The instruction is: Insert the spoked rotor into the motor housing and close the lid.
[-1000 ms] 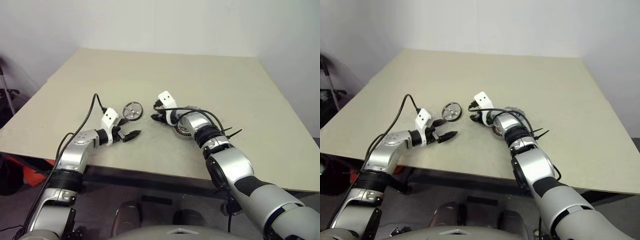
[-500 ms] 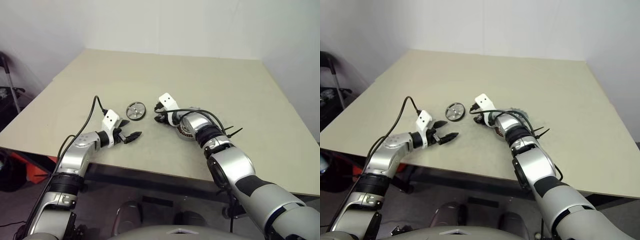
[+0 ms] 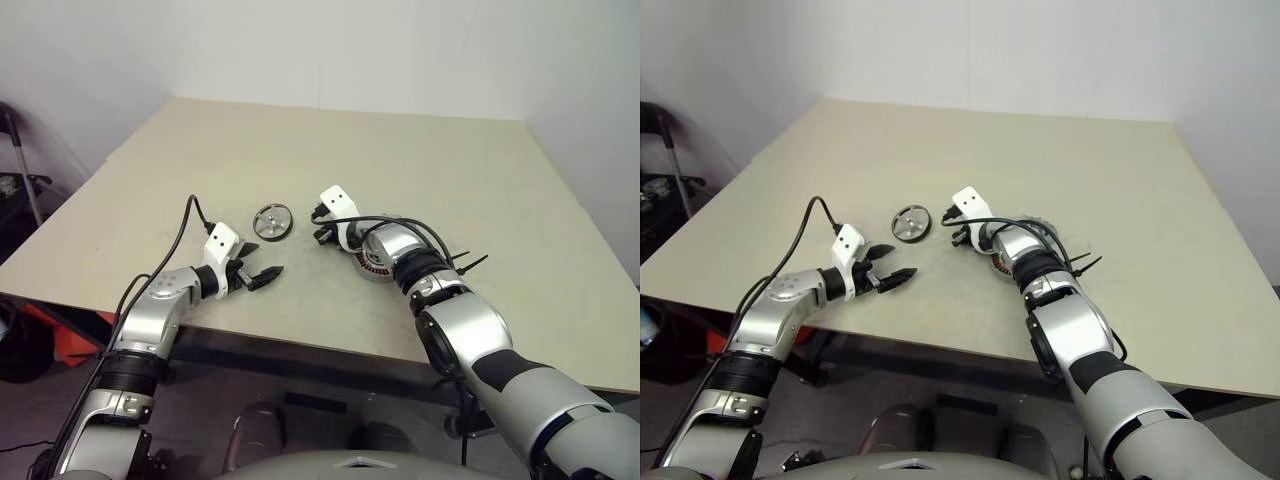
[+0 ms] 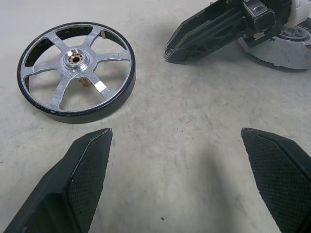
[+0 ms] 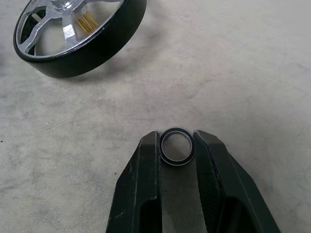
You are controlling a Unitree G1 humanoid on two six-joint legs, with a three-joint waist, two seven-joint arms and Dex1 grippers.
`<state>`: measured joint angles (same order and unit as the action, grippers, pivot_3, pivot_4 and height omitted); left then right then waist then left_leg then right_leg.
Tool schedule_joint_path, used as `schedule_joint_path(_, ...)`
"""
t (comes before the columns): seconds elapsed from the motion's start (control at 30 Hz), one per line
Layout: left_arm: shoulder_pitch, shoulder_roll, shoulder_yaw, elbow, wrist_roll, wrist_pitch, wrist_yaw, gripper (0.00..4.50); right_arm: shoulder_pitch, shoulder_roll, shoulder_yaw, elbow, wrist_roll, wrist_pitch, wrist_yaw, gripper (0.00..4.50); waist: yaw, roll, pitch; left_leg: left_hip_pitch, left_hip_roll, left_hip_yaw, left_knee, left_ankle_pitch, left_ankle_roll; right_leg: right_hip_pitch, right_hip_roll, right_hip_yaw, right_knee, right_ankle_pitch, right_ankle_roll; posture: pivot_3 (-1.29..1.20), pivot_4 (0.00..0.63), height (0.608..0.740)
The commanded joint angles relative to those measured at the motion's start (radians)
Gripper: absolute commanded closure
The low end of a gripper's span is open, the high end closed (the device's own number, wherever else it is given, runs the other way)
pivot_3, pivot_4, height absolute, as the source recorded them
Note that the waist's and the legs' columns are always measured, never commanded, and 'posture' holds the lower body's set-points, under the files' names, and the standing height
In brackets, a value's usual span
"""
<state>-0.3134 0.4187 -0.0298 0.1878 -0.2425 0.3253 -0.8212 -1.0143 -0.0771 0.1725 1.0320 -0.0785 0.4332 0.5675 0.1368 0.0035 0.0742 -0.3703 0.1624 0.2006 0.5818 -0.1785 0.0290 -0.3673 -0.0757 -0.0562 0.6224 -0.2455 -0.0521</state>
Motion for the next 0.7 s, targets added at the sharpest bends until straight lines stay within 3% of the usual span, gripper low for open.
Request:
schedule_joint_path(0.03, -0.019, 0.006, 0.011, -0.033, -0.014, -0.003, -0.002, 0.0, 0.06, -0.036, 0.005, -0.061, 0.008, 0.048, 0.071, 3.95, 0.0, 0.0, 0.0, 0.0, 0.0, 0.0, 0.0, 0.0, 0.0, 0.0, 0.0, 0.0, 0.0, 0.0, 0.0, 0.0, 0.0, 0.74)
schedule_joint_path(0.2, -0.029, -0.001, 0.004, -0.029, -0.025, 0.001, -0.02, 0.0, 0.188, -0.082, -0.003, -0.449, 0.058, 0.108, 0.155, 3.95, -0.001, 0.0, 0.0, -0.003, 0.0, 0.0, -0.001, 0.001, -0.001, -0.003, 0.0, 0.0, -0.001, 0.0, 0.001, 0.0, 0.0, 0.74)
schedule_joint_path(0.4, -0.07, -0.013, -0.021, 0.015, -0.017, -0.009, -0.048, 0.0, 0.327, -0.204, -0.083, -0.856, 0.124, 0.31, 0.14, 3.95, -0.004, -0.001, 0.001, -0.011, 0.0, 0.0, 0.0, 0.001, -0.001, -0.011, 0.001, 0.0, 0.0, 0.0, 0.001, 0.0, 0.0, 0.74)
schedule_joint_path(0.7, -0.153, -0.047, -0.06, 0.121, 0.003, -0.045, -0.091, 0.0, 0.469, -0.351, -0.146, -1.115, 0.162, 0.459, 0.1, 3.95, -0.013, 0.0, 0.001, -0.008, 0.001, 0.0, -0.001, 0.002, -0.002, -0.01, 0.001, 0.0, 0.0, 0.0, 0.001, 0.0, 0.0, 0.74)
